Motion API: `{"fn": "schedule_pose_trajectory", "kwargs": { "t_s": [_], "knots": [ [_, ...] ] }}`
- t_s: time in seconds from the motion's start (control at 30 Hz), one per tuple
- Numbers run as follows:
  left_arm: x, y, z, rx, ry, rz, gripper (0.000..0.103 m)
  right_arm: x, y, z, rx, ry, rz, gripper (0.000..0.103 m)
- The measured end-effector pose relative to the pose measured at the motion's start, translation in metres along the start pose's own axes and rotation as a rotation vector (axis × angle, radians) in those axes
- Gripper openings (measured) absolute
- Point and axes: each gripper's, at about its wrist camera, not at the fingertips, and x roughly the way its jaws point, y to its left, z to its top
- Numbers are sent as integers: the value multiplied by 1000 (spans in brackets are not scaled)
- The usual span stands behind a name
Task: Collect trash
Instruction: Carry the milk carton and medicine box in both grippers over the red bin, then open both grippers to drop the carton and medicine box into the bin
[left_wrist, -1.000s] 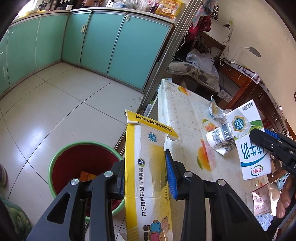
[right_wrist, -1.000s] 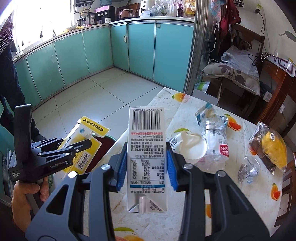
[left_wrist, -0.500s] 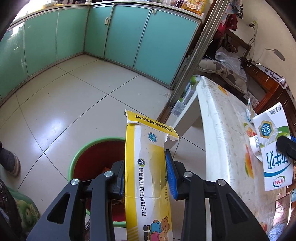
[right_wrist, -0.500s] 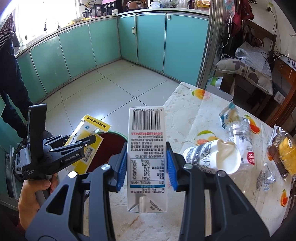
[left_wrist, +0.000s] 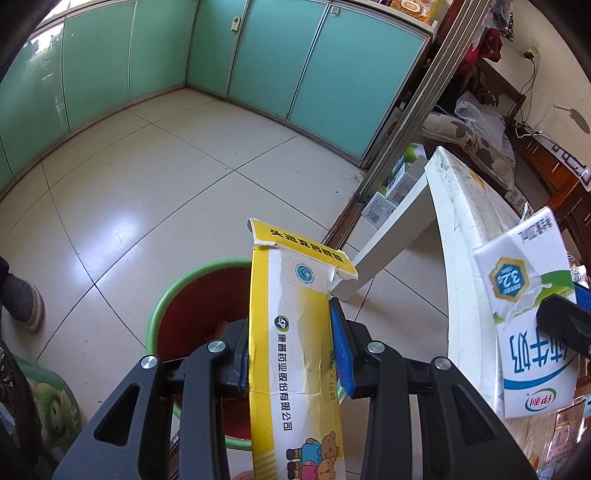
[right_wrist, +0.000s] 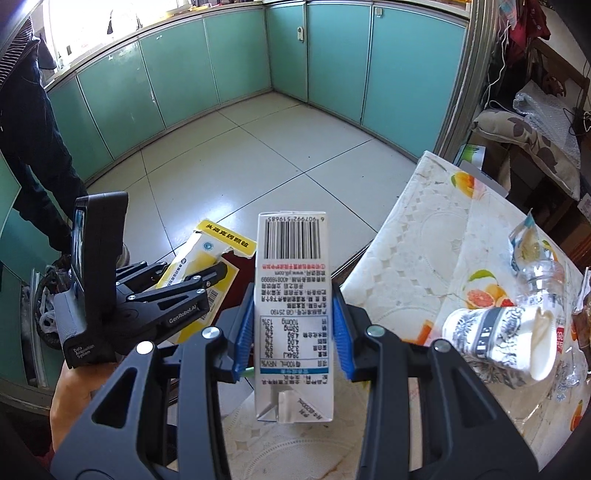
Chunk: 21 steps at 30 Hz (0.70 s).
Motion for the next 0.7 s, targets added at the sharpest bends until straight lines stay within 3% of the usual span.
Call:
{"fn": "schedule_pose_trajectory", "kwargs": {
  "t_s": [0.7],
  "knots": [
    [6, 9, 2, -29, 9, 24, 33, 37, 15, 12, 43, 54, 91, 37]
  ]
}}
